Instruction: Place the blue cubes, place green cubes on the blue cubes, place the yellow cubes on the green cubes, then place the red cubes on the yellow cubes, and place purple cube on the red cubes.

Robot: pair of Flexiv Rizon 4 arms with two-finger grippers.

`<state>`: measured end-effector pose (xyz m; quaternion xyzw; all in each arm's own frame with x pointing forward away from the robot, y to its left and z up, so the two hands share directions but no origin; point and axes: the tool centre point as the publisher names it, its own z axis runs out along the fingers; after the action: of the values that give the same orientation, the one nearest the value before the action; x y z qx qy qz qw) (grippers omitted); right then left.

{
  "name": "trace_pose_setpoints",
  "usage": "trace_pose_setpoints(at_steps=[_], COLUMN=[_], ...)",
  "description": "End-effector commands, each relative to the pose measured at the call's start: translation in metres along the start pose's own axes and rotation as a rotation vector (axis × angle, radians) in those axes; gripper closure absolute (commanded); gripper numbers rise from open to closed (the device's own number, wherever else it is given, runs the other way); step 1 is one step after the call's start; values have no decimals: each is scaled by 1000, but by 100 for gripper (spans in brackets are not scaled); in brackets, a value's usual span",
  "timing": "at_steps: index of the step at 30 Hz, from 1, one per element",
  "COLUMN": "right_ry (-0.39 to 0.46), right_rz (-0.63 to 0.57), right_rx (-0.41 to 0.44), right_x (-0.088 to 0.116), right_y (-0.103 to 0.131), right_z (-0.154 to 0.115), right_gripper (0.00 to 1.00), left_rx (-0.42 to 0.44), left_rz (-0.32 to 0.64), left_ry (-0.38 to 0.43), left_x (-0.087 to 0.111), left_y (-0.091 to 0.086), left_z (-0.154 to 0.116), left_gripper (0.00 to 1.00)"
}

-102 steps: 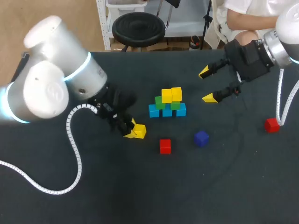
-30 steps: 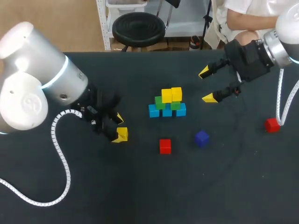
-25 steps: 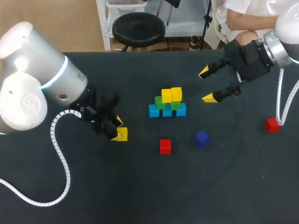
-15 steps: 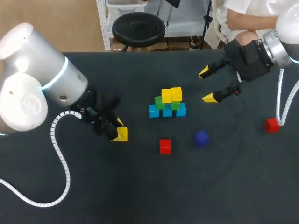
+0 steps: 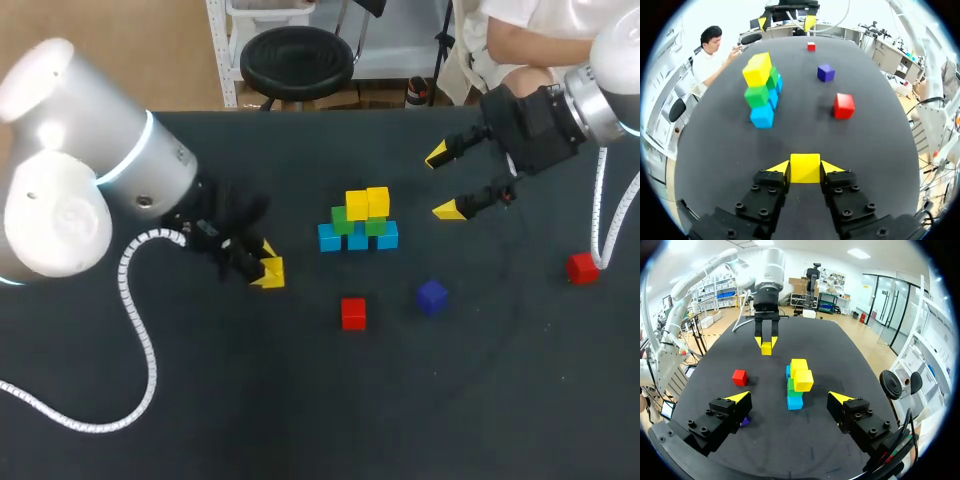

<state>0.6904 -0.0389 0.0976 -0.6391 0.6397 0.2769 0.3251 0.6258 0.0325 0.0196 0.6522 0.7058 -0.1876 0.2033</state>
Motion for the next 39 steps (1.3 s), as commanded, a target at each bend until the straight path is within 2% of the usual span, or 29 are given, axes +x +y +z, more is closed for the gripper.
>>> trace_pose_setpoints(at_steps=[1, 5, 24, 32, 39], right_ry=[-2, -2, -2, -2, -2], right_rz=[-1, -1, -1, -1, -1], right_rx=[1, 1, 1, 1, 1], right_x=[0, 0, 0, 0, 0], right_y=[0, 0, 0, 0, 0], right_z=[0, 0, 0, 0, 0], right_gripper=[0, 0, 0, 0, 0], left_rx=[-7, 27, 27, -117, -145], left_rz=[5, 19, 19, 21, 40], left_ry=[0, -28, -28, 9, 15], left_x=[-18, -31, -31, -70, -97], left_y=[1, 6, 6, 39, 61], left_z=[-3, 0, 0, -22, -22], left_gripper=[100, 100, 100, 100, 100])
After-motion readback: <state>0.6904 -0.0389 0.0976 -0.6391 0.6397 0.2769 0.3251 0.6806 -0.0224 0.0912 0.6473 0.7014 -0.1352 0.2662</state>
